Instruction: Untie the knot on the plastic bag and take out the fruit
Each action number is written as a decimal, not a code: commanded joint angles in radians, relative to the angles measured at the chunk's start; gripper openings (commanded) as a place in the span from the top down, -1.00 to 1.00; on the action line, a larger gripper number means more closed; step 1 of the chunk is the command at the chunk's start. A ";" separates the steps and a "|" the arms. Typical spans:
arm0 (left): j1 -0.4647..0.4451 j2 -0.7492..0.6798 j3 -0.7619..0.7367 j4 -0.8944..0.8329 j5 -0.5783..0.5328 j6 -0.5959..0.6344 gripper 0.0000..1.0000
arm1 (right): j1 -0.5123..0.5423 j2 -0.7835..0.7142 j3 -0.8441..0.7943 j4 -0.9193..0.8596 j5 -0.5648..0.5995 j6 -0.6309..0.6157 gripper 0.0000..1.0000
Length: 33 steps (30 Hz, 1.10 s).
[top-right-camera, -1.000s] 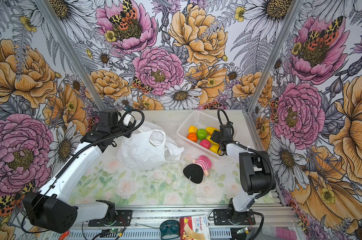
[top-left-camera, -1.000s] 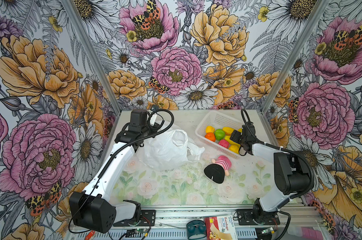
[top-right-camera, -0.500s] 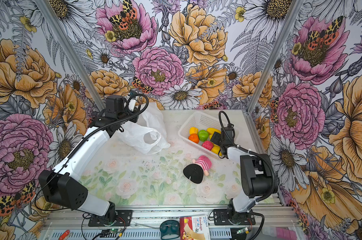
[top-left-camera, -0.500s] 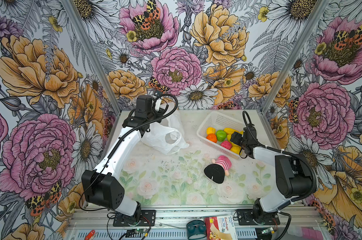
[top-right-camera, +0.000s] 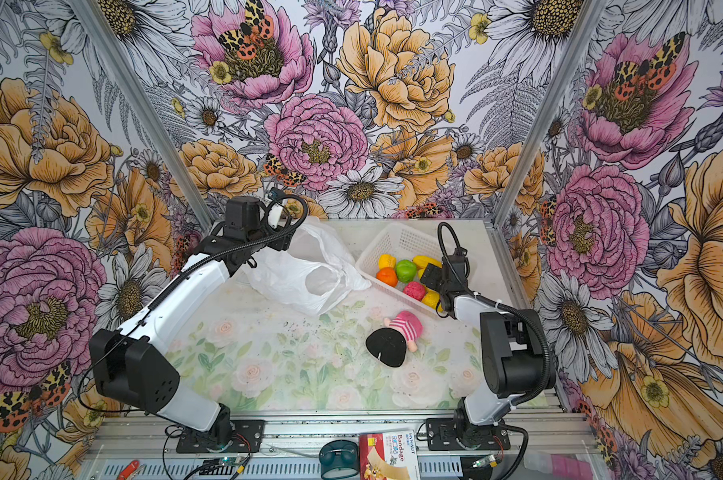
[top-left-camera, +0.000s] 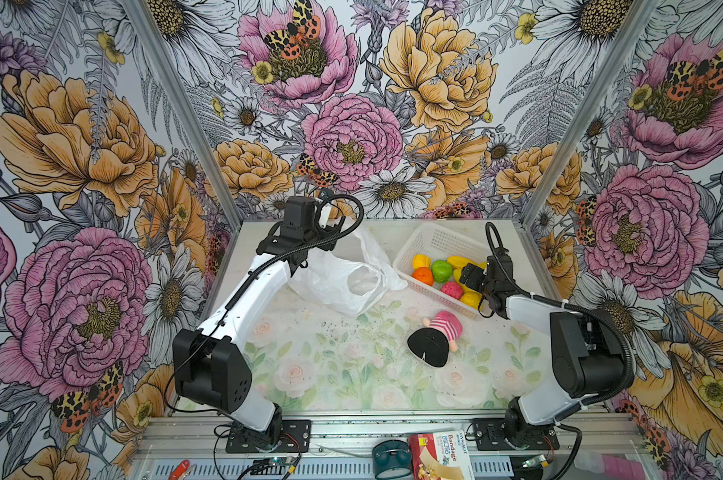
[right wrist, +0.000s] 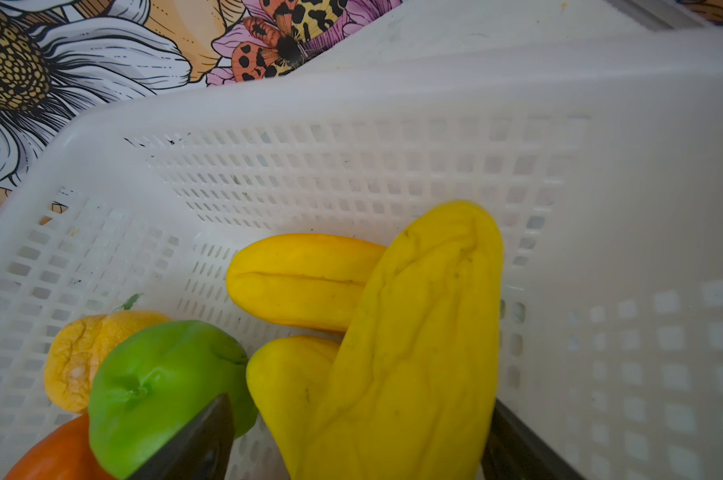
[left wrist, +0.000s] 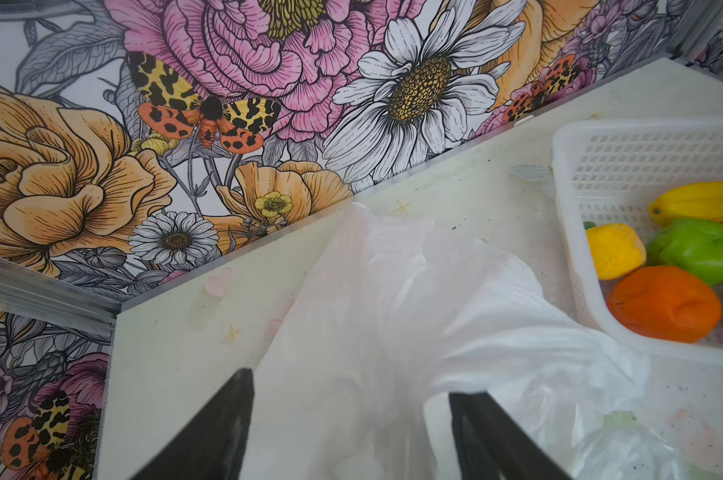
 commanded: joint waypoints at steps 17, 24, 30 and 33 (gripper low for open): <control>0.031 -0.885 -0.885 0.498 -0.400 -0.389 -0.97 | -0.152 -0.413 -0.201 0.013 -0.114 0.105 -0.68; 0.170 -0.996 -1.236 0.697 -0.472 -0.443 -0.97 | -0.308 -0.551 -0.348 -0.016 0.000 0.247 -0.59; 0.300 -0.940 -1.308 0.717 -0.378 -0.382 -0.97 | -0.371 -0.356 -0.343 0.096 -0.106 0.291 -0.42; 0.338 -0.901 -1.313 0.743 -0.326 -0.416 -0.97 | -0.374 -0.228 -0.302 0.135 -0.179 0.292 -0.36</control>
